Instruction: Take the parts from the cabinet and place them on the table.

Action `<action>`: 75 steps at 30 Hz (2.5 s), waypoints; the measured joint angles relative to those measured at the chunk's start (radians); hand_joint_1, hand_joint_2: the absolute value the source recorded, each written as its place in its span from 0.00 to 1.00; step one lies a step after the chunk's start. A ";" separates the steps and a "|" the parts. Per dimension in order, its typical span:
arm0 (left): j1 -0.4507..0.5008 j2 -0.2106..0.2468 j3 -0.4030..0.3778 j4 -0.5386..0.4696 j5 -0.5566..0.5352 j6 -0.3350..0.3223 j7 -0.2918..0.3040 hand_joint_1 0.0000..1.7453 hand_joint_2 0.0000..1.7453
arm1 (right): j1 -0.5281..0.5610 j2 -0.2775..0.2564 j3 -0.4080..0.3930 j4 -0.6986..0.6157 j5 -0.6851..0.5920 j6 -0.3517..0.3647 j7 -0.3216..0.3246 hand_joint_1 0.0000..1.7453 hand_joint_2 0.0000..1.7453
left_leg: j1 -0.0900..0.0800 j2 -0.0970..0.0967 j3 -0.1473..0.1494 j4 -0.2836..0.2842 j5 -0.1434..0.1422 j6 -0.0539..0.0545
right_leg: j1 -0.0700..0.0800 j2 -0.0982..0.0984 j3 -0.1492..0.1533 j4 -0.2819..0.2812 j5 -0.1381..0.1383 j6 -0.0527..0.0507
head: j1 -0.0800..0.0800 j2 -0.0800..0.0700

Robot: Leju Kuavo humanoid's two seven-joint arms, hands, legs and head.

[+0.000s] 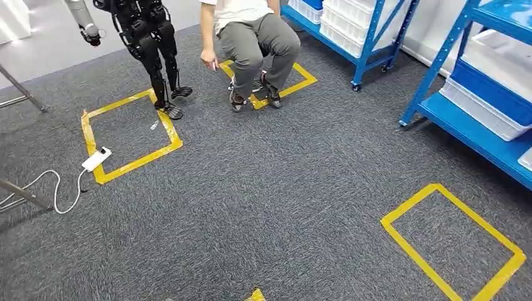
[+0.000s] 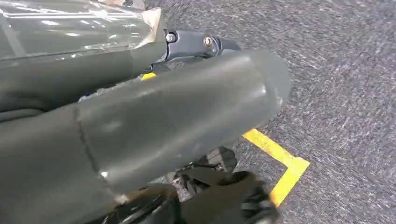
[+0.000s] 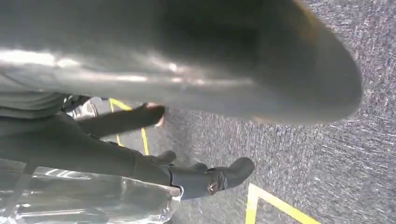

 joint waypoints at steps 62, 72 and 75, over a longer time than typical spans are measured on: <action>0.002 -0.001 -0.006 -0.001 -0.014 -0.001 0.005 0.00 0.00 | -0.005 0.008 -0.041 0.000 0.017 -0.009 0.032 0.00 0.00 | -0.018 0.015 0.077 -0.062 -0.026 0.004 | -0.004 0.040 -0.026 -0.005 0.030 -0.004 | 0.002 0.000; 0.000 0.001 -0.006 -0.001 -0.014 -0.002 0.007 0.00 0.00 | -0.002 0.013 -0.045 0.000 0.017 -0.002 0.033 0.00 0.00 | -0.038 -0.051 0.169 -0.294 0.122 0.052 | -0.001 0.130 -0.030 -0.014 0.040 0.013 | 0.001 0.000; 0.002 -0.001 -0.006 -0.001 -0.014 -0.001 0.007 0.00 0.00 | -0.002 0.013 -0.048 0.000 0.017 -0.002 0.033 0.00 0.00 | -0.034 -0.015 0.187 -0.340 0.147 0.065 | 0.012 0.068 -0.067 0.042 0.011 0.009 | 0.008 0.000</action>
